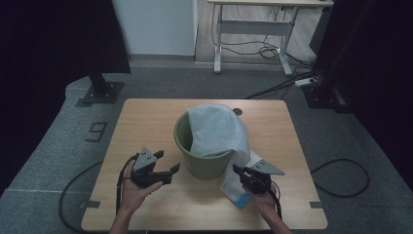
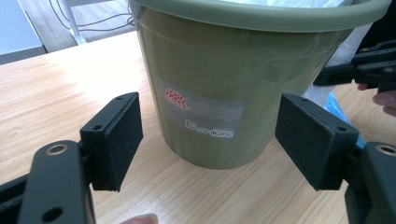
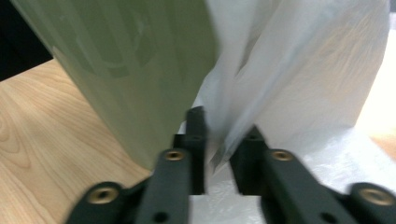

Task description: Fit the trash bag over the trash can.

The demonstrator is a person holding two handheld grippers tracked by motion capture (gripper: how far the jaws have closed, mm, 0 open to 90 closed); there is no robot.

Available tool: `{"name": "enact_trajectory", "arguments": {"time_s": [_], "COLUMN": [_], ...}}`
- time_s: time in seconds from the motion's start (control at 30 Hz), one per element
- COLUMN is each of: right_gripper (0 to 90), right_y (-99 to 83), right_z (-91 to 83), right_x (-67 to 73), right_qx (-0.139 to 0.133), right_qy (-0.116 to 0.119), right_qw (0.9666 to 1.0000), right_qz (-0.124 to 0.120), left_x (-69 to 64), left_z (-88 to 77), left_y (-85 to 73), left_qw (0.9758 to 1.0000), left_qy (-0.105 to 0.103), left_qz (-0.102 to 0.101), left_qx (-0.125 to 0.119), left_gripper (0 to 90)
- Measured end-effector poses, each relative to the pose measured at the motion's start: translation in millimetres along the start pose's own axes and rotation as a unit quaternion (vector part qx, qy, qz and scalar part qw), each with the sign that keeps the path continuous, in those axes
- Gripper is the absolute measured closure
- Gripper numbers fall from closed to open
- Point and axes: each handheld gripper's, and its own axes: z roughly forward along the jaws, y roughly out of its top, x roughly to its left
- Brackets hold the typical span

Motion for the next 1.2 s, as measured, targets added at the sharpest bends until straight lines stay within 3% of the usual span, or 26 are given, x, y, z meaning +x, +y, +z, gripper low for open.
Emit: {"name": "enact_trajectory", "arguments": {"time_s": [0.2,0.33,0.47,0.6,0.77,0.97,1.2], "right_gripper": [88.1,88.1,88.1,88.1,88.1,88.1,87.9], "right_y": [17.1,39.7,52.4,68.2,84.9,103.0,107.9], "right_z": [-21.6,-39.6,-49.2,-58.4,-57.4,-49.2,-42.6], "right_x": [-3.8,-1.7,-0.4,0.2,6.4,19.0,26.8], "right_qx": [-0.022,-0.035,-0.05,-0.07,-0.082,-0.076,-0.061], "right_qy": [-0.043,-0.079,-0.083,-0.069,-0.051,-0.033,-0.022], "right_qw": [0.9975,0.9891,0.9851,0.9847,0.9842,0.9828,0.983], "right_qz": [-0.051,-0.12,-0.142,-0.144,-0.149,-0.165,-0.172], "left_x": [-3.1,-8.4,-14.5,-19.7,-25.9,-35.0,-43.6], "left_z": [-2.5,-2.0,0.4,2.5,3.0,4.9,11.9], "left_y": [5.4,12.1,20.4,28.7,38.0,49.5,57.5], "left_qw": [1.0,0.9999,0.9997,0.9994,0.999,0.9983,0.9983], "left_qy": [-0.002,-0.005,-0.01,-0.014,-0.017,-0.024,-0.025], "left_qz": [0.004,0.011,0.017,0.025,0.035,0.048,0.048], "left_qx": [-0.007,-0.011,-0.016,-0.018,-0.021,-0.024,-0.02], "left_gripper": [22.9,23.1,23.1,23.1,23.1,23.0,23.0]}}
